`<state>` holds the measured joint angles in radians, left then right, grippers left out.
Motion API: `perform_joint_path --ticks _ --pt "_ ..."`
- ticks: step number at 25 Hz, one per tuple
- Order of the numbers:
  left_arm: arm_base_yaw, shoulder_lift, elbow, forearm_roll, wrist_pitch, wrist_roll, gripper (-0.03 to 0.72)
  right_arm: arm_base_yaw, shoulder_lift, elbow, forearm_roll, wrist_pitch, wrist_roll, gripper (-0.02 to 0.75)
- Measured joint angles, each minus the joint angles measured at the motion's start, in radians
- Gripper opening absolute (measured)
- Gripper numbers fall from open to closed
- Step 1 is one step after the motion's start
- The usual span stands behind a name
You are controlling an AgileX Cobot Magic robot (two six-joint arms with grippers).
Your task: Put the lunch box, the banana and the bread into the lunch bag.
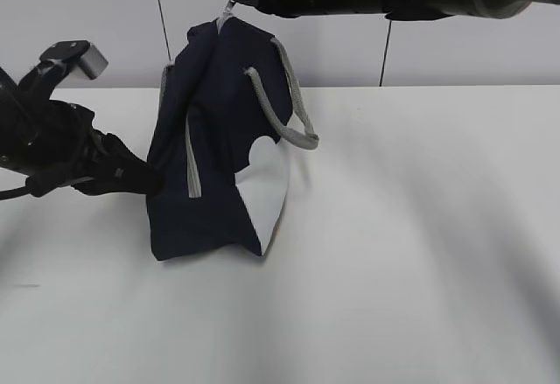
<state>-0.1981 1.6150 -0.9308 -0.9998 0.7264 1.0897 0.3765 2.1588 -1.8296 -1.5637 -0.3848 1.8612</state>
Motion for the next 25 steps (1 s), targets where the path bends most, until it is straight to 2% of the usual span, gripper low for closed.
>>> perform_joint_path --ticks 18,25 --pt "0.000 0.000 0.000 0.035 0.031 0.000 0.090 -0.024 0.208 -0.201 0.002 -0.027 0.124 0.006" --pt "0.000 0.000 0.000 0.039 0.031 0.000 0.095 -0.040 0.244 -0.214 0.004 -0.060 0.158 0.006"
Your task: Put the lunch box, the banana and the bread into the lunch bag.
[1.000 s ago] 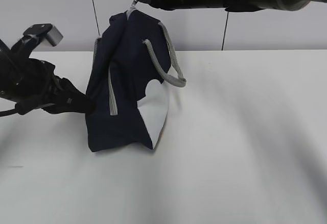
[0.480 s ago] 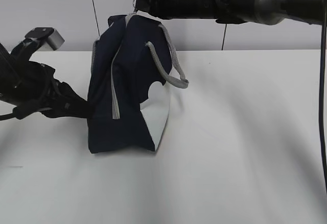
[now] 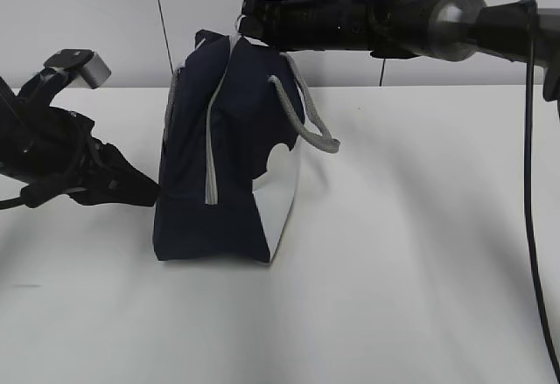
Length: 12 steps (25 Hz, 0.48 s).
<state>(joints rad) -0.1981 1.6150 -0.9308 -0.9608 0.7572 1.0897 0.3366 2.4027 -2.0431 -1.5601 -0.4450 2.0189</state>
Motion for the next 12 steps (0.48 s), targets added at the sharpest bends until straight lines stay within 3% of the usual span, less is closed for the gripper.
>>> perform_joint_path --ticks 7,12 --pt "0.000 0.000 0.000 -0.004 0.013 -0.008 0.130 -0.002 0.007 -0.016 0.000 -0.063 0.006 0.006" --pt "0.000 -0.011 -0.006 -0.002 0.031 -0.095 0.283 -0.002 0.009 -0.043 -0.044 -0.099 0.014 0.006"
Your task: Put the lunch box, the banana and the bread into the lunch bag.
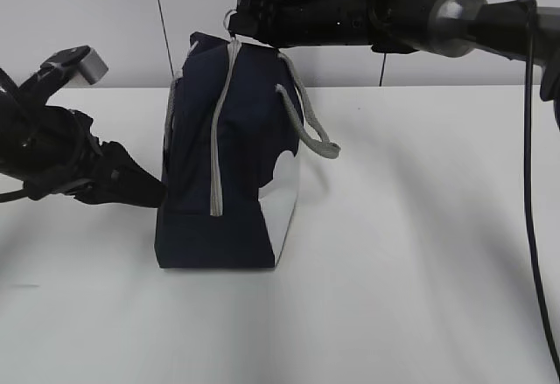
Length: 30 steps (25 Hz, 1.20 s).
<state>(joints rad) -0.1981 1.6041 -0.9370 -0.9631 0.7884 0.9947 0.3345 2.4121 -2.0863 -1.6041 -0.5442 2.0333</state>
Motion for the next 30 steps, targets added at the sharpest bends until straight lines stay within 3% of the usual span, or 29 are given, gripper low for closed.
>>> perform_joint_path --ticks 4,14,25,30 --pt "0.017 -0.060 -0.021 0.000 0.054 -0.079 0.374 0.000 0.000 -0.002 -0.015 -0.034 0.005 0.006" --pt "0.063 -0.185 -0.221 0.000 0.000 -0.250 0.393 0.000 0.000 -0.005 -0.062 -0.083 0.015 0.006" --pt "0.063 0.096 -0.492 0.000 -0.017 -0.396 0.396 0.000 0.000 -0.005 -0.066 -0.100 0.019 0.006" --pt "0.055 0.208 -0.547 0.000 -0.019 -0.419 0.455 0.000 0.000 -0.005 -0.066 -0.103 0.019 0.006"
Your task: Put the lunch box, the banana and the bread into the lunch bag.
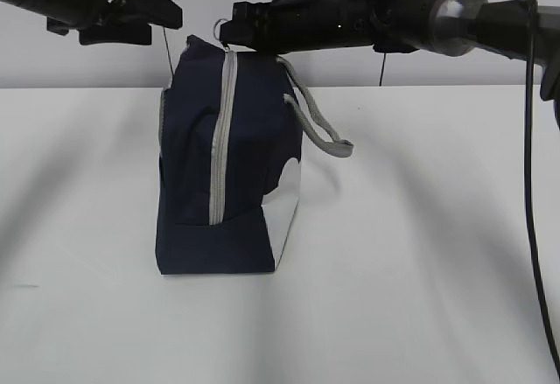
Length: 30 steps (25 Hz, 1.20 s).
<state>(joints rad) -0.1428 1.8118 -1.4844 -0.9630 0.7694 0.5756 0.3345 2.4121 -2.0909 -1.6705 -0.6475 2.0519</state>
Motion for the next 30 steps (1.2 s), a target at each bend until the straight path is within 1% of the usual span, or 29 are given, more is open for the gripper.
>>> perform_joint_path --ticks 3,9,13,25,28,30 --pt "-0.011 0.036 -0.001 0.002 -0.031 -0.004 0.473 0.000 0.000 0.000 0.000 0.000 0.000 0.006" --pt "-0.036 0.074 -0.005 -0.007 -0.088 -0.004 0.477 0.000 0.000 0.000 -0.014 0.000 0.000 0.006" --pt "-0.051 0.083 -0.007 -0.039 -0.101 -0.004 0.478 0.000 0.000 0.000 -0.025 0.000 0.000 0.006" --pt "-0.054 0.107 -0.007 -0.085 -0.143 -0.004 0.478 0.000 0.000 0.000 -0.027 -0.003 0.000 0.006" --pt "-0.055 0.122 -0.007 -0.096 -0.147 -0.004 0.454 0.000 0.000 0.000 -0.029 -0.003 0.000 0.006" --pt "-0.057 0.129 -0.007 -0.099 -0.147 -0.004 0.422 0.000 0.000 0.000 -0.029 -0.003 0.000 0.006"
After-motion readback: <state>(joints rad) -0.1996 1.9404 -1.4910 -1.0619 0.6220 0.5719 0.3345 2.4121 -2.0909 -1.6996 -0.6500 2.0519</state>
